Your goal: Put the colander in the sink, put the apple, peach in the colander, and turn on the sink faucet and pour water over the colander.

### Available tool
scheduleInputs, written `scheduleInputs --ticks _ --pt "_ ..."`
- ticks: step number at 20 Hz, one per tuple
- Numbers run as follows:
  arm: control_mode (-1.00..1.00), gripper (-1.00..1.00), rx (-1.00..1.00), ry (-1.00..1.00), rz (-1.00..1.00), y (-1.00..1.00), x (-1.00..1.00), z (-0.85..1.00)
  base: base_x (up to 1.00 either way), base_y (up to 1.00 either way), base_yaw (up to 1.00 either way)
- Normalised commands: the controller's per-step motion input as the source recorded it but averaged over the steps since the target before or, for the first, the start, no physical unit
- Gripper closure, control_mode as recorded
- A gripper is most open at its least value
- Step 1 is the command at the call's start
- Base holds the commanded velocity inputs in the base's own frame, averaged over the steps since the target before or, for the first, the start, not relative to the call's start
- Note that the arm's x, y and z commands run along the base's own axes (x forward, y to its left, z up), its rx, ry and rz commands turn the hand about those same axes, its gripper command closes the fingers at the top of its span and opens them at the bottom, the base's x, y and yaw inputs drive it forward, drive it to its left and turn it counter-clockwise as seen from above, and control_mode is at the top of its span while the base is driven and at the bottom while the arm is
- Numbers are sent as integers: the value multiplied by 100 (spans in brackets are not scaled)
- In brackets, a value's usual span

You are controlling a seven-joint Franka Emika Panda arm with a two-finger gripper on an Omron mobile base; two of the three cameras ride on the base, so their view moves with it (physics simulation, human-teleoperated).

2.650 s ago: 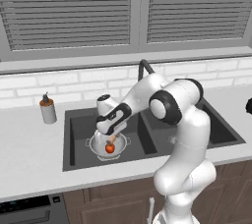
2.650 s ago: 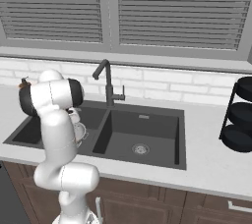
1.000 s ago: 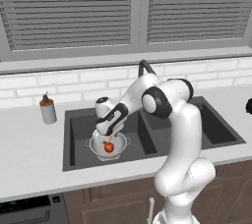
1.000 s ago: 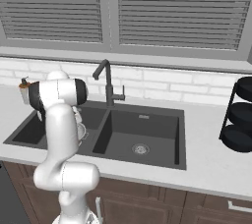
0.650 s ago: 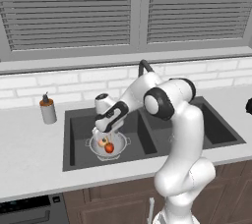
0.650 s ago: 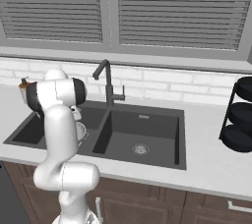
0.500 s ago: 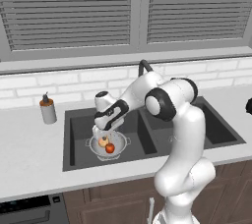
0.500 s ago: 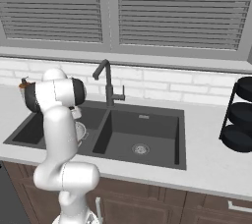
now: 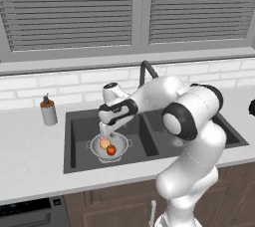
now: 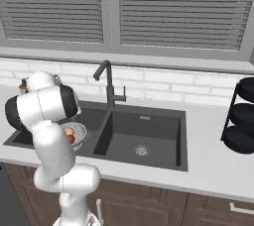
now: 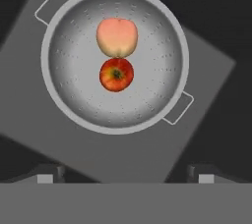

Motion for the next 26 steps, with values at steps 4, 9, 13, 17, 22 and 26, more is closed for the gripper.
scheduleInputs --ticks 4,9,13,17,22,26 --pt "-100 -100 1 -5 -1 -30 -75 50 0 0 0" --pt "-100 -100 0 -3 -1 -29 -50 67 0 0 0" --pt "-100 -100 1 0 -4 -35 -17 86 0 0 0" --pt "-100 -100 2 0 -9 -37 -12 76 0 0 0" --pt "-100 -100 4 0 -13 -41 -1 71 0 0 0" --pt "-100 -100 5 0 -18 -53 0 53 0 0 0"
